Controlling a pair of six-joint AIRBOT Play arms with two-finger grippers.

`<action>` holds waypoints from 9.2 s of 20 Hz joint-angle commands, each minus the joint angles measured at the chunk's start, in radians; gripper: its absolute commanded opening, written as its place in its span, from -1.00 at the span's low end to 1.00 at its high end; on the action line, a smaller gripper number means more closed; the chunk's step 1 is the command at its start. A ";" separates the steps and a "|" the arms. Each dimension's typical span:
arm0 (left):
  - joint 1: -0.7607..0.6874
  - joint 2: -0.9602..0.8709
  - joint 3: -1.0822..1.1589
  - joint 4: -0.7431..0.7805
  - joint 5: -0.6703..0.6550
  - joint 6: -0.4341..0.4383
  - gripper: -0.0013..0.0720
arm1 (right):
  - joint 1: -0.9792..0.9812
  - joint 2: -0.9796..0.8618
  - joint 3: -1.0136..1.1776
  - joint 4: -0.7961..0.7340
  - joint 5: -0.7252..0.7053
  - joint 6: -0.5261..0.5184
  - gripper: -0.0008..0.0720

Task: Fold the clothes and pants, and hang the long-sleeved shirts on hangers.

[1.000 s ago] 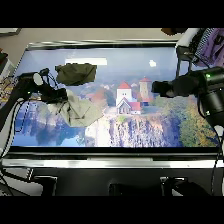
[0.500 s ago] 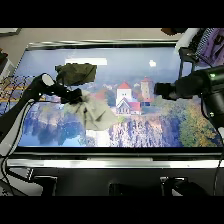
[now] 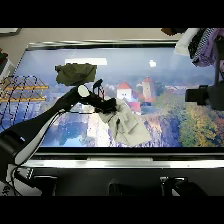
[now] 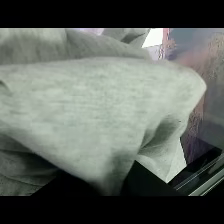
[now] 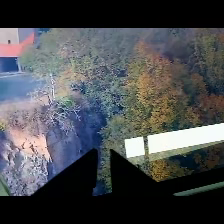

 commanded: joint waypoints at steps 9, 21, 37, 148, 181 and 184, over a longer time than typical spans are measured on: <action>0.258 0.180 0.000 0.143 -0.264 0.040 0.18 | -0.220 -0.226 0.036 0.603 0.298 0.304 -0.27; 0.436 0.242 0.000 0.169 -0.276 0.169 0.18 | -0.554 -0.287 -0.688 1.158 0.342 -0.528 0.03; 0.469 0.242 0.000 0.170 -0.277 0.168 0.73 | -0.552 -0.418 -0.800 1.266 0.310 -0.602 0.03; 0.763 0.039 -0.361 -0.299 0.076 0.509 0.65 | -0.234 -0.614 0.027 0.887 0.354 -0.117 -0.88; 0.752 0.938 -0.006 0.376 -0.127 0.013 -0.91 | -0.235 0.160 0.113 0.496 0.568 0.235 -0.89; 0.669 0.753 -0.114 0.376 -0.042 0.013 -0.90 | -0.235 -0.113 0.113 0.515 0.528 0.234 -0.89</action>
